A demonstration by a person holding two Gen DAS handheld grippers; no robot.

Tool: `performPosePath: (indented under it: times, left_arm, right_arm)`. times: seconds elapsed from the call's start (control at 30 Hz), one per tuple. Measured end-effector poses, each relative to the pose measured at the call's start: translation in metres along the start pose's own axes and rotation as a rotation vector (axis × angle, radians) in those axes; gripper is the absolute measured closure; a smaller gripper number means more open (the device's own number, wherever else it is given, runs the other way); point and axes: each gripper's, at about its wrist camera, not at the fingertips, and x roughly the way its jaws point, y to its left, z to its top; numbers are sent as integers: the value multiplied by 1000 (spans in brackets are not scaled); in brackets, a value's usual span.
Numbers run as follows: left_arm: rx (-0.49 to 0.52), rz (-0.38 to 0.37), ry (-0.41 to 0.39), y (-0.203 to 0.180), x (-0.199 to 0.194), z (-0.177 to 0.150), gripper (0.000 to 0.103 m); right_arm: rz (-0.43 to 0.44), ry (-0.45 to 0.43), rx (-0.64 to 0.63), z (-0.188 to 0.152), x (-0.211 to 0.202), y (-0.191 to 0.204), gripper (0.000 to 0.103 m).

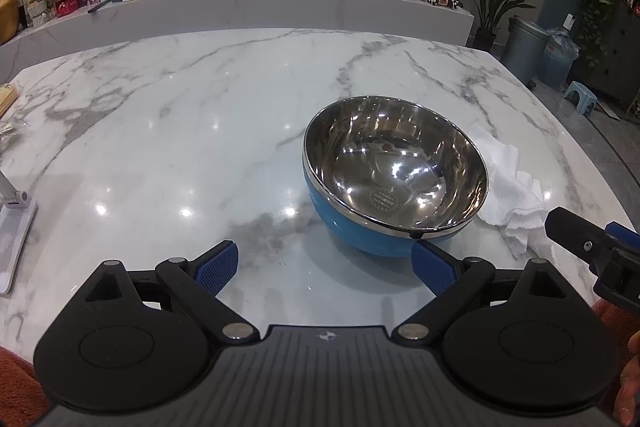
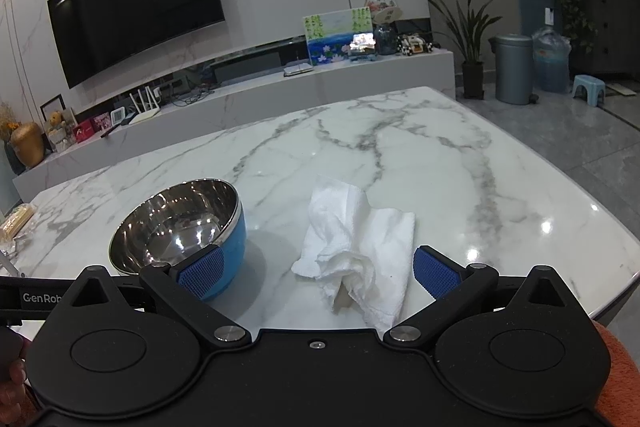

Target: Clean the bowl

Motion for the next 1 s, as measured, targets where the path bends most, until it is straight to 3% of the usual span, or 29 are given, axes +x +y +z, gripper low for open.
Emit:
performPosePath:
  times: [1.0]
  left_arm:
    - [5,-38,-2,-1,-2,2,9]
  right_arm:
    - [-7,-4,0,-2,0,3,1]
